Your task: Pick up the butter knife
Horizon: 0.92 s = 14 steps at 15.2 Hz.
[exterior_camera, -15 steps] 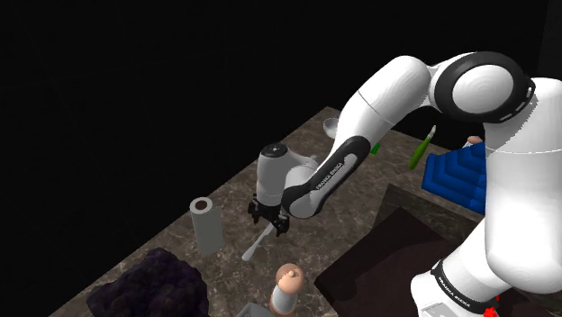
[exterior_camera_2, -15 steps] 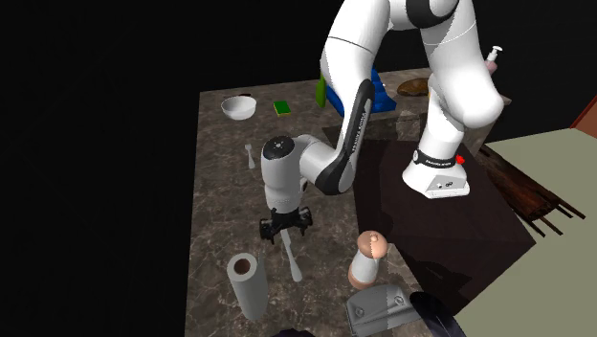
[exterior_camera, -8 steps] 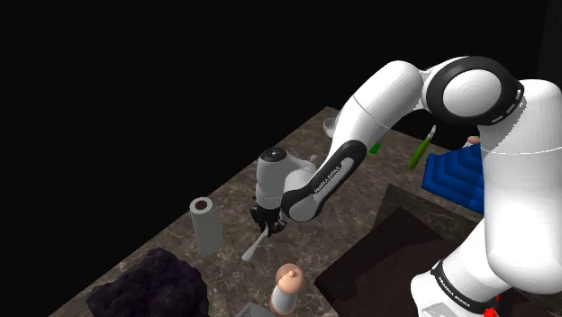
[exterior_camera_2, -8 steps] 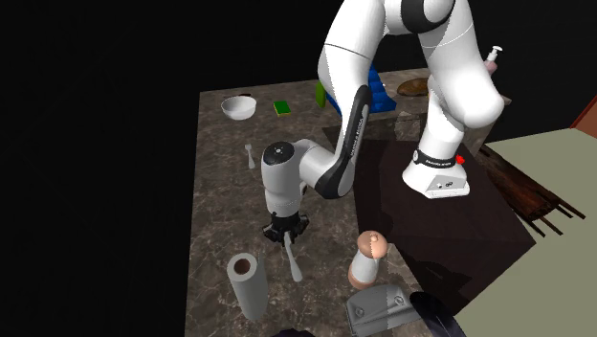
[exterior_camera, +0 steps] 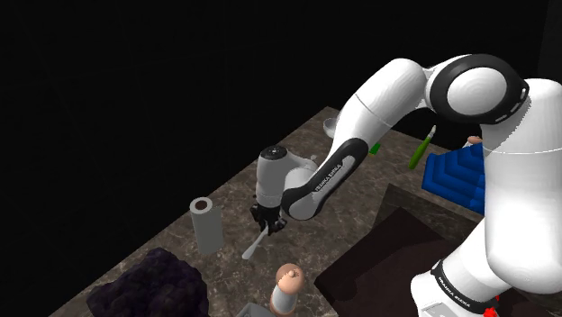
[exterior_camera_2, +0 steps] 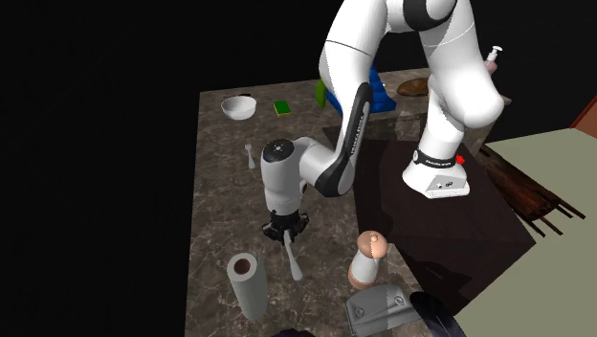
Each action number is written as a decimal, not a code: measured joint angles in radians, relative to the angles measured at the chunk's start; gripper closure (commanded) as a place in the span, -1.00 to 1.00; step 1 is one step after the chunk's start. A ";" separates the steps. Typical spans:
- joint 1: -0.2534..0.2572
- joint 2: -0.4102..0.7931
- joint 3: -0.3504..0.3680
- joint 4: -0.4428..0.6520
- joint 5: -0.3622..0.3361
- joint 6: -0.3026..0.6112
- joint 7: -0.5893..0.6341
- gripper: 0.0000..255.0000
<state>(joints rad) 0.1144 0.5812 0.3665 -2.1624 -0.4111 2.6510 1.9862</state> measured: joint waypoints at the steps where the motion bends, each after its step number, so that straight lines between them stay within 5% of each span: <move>1: -0.004 -0.011 0.006 -0.003 0.006 -0.007 -0.004 1.00; 14: -0.074 -0.163 0.096 -0.035 0.108 -0.122 -0.074 1.00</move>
